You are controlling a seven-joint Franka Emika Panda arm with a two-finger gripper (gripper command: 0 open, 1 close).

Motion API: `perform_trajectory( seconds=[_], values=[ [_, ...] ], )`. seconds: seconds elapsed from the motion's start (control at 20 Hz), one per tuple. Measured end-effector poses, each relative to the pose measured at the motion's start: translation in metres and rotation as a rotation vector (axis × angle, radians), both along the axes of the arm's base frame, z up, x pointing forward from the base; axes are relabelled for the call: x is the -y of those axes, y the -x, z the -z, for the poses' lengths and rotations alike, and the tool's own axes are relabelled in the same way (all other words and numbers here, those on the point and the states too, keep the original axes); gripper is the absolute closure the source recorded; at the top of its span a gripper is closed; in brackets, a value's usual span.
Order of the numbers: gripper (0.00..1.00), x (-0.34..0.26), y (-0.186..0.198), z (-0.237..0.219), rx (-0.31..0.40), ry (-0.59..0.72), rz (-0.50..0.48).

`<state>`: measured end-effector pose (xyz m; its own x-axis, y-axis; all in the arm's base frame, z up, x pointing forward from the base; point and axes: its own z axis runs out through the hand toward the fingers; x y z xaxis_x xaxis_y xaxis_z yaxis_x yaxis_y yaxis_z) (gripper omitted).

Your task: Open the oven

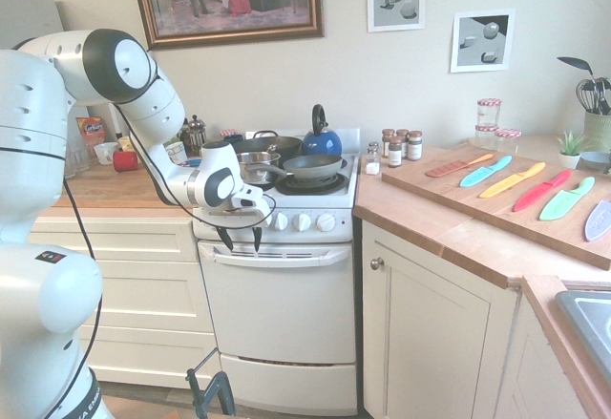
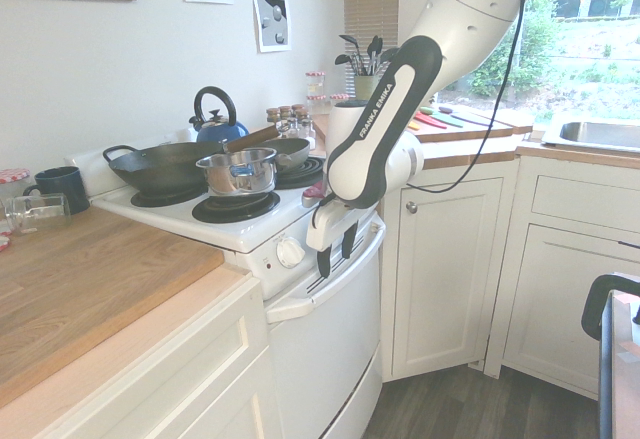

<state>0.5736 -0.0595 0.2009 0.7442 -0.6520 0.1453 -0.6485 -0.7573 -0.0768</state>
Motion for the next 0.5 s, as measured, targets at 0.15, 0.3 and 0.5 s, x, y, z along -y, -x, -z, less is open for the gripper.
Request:
perform_trajectory(
  seconds=[0.15,0.3,0.5],
  values=[
    [0.0,0.015,0.008,0.006,-0.087,0.041,-0.123],
    [0.0,0.03,0.015,0.013,-0.143,0.081,-0.221],
    [0.0,0.033,0.017,0.021,-0.155,0.122,-0.318]
  ],
)
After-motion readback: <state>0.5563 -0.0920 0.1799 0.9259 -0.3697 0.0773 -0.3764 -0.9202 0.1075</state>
